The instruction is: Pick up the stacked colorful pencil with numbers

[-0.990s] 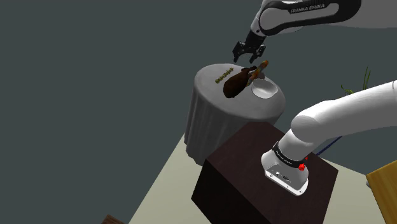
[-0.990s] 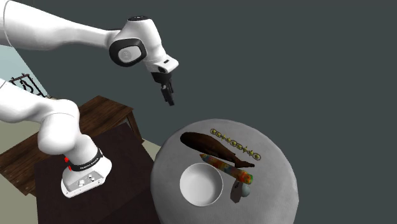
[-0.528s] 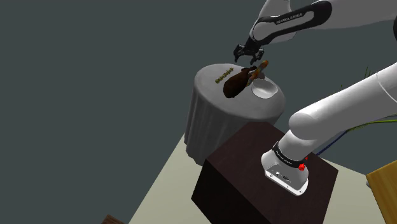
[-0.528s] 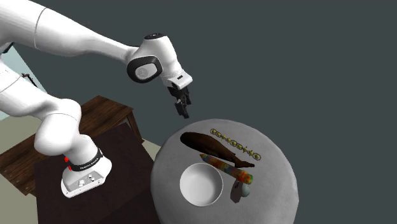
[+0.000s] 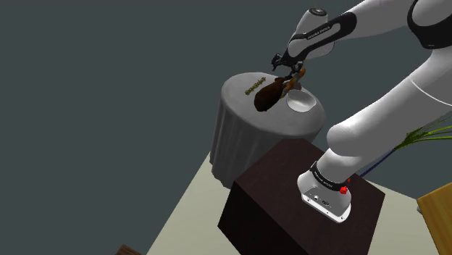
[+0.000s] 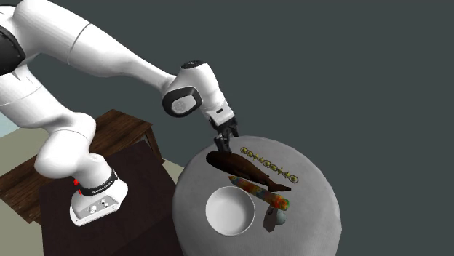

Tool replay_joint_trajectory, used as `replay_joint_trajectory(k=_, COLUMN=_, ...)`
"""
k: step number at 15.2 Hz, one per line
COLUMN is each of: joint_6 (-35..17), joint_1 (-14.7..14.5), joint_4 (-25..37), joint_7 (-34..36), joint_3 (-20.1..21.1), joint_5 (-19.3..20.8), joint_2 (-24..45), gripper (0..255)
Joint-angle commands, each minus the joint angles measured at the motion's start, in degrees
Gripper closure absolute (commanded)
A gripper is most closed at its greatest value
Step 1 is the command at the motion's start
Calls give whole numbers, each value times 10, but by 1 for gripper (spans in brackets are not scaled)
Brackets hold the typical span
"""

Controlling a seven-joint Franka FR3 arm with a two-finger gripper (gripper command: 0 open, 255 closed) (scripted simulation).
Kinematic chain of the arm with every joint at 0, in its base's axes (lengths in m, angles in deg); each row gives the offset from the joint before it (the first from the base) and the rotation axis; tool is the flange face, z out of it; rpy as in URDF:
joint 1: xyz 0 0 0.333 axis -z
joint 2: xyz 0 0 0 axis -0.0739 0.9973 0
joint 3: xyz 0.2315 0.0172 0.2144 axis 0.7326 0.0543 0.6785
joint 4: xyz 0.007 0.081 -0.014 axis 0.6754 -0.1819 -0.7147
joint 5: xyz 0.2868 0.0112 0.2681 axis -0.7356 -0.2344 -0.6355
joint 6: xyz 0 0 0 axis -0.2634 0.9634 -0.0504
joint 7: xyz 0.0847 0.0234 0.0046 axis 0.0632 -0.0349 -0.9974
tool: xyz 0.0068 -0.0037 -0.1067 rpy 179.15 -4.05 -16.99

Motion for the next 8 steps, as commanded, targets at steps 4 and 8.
replay_joint_trajectory(k=4, joint_6=-69, joint_1=39, joint_4=28, joint_7=88, joint_3=-19, joint_5=50, joint_2=71, gripper=0)
replay_joint_trajectory(k=8, joint_6=-113, joint_1=62, joint_4=57, joint_7=164, joint_3=-43, joint_5=93, joint_2=125, gripper=0)
